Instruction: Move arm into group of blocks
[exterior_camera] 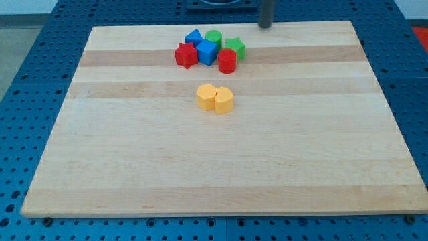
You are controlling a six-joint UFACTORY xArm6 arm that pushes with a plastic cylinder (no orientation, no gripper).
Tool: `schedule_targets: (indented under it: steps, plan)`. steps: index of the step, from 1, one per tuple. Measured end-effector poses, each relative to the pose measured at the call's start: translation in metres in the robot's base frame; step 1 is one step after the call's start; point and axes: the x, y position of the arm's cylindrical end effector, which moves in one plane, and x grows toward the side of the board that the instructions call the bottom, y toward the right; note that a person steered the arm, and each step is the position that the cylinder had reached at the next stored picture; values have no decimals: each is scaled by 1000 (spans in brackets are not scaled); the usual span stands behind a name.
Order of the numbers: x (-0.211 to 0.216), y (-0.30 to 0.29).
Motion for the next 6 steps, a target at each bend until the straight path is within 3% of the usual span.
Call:
schedule_targets:
  steps: [2,6]
  plan:
    - [2,-111]
    - [99,-118]
